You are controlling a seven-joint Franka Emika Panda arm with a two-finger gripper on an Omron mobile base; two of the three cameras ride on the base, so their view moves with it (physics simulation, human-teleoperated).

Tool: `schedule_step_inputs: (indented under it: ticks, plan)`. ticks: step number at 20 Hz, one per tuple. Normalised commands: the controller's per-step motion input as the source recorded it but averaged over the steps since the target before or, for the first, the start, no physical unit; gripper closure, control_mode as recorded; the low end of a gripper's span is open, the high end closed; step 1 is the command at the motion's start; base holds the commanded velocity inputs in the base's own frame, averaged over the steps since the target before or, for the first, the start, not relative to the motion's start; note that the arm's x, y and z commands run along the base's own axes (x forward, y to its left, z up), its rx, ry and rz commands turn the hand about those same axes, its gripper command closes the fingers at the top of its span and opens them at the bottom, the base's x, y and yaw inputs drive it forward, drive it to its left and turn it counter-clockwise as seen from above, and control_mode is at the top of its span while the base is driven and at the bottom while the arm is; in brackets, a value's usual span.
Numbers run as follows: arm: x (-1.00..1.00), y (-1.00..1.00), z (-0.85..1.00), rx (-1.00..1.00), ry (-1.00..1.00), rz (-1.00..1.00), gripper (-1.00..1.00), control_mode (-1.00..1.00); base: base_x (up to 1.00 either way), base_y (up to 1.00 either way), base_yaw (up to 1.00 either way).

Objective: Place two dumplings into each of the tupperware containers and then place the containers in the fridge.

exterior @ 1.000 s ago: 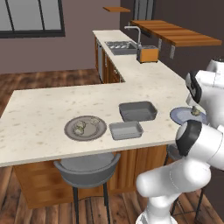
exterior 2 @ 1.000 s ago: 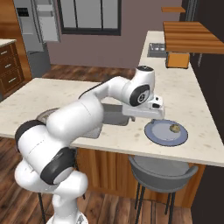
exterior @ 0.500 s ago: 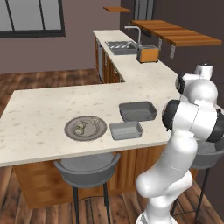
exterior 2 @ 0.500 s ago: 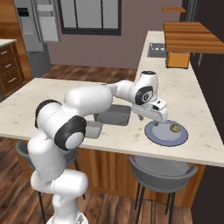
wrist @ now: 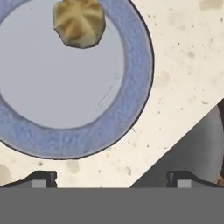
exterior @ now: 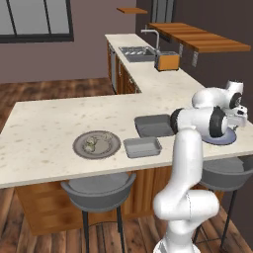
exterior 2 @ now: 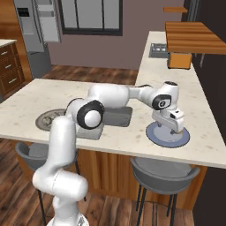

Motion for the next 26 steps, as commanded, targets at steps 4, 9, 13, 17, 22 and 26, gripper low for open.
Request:
schedule_step_inputs:
  ticks: [4,9,13,17,22,26]
  plan:
    - [0.65,-0.7,-0.39,0.16,0.02,-0.03,-1.0,-1.0,0.0,0.0,0.0]
    - [0.65,-0.24,-0.31,0.1,0.0,0.03,-1.0,-1.0,0.0,0.0,0.0]
    - [0.75,-0.02,-0.34,0.01,0.0,0.06,-1.0,-1.0,0.0,0.0,0.0]
    - [0.67,-0.01,-0.37,0.0,0.0,0.05,-1.0,-1.0,0.0,0.0,0.0]
    - [0.56,-0.11,-0.27,0.0,0.0,0.01,-1.0,-1.0,0.0,0.0,0.0]
    - [0.48,-0.18,-0.15,0.0,0.0,0.0,-1.0,-1.0,0.0,0.0,0.0]
